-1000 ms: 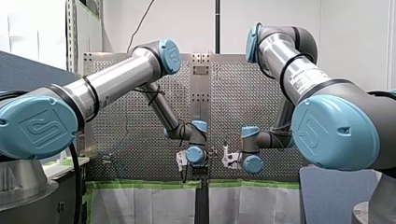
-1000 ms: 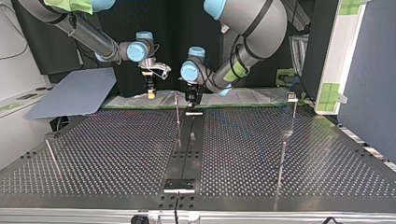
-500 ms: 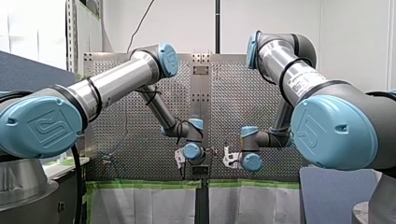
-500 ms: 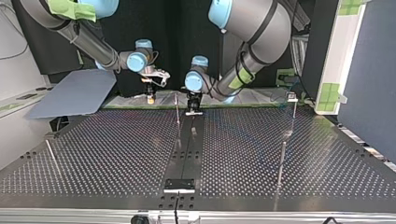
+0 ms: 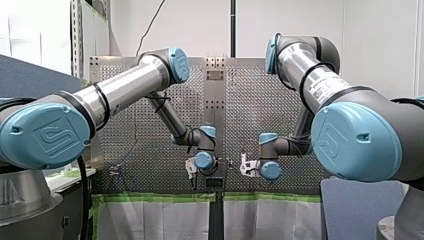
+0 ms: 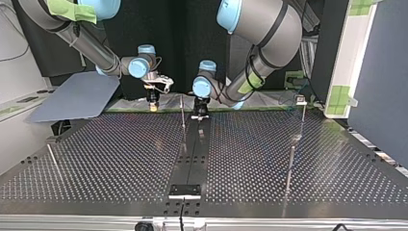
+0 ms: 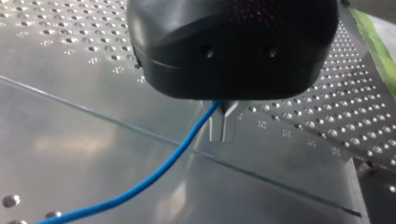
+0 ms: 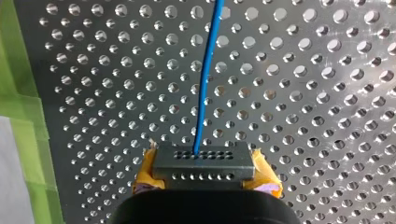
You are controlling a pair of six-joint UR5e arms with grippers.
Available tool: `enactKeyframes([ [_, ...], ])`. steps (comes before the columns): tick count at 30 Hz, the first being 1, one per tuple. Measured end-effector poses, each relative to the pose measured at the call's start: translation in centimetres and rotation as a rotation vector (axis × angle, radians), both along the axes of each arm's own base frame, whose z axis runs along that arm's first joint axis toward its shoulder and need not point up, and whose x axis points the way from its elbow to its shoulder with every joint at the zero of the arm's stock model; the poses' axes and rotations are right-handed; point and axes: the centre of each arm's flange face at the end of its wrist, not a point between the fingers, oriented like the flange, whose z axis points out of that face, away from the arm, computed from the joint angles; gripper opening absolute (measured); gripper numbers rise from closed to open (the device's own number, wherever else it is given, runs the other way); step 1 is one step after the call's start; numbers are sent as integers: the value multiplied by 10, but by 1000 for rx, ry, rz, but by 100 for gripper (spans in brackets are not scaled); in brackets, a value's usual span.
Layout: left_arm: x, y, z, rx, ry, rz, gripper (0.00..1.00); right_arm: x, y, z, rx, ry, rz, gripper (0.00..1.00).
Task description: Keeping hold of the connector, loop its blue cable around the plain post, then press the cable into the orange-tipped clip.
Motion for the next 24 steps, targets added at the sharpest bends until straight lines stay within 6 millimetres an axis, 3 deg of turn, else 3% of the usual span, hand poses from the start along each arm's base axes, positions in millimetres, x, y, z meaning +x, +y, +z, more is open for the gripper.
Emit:
enactKeyframes([
  [11,8,3,6,-1,-11,28,0,-1,-19,10,-21,-16,13,0],
  [23,14,8,10,18,-10,68,0,-16,-34,13,-15,-21,-3,0],
  [24,14,8,10,21,-10,68,6,-16,-35,13,-15,-21,-4,0],
])
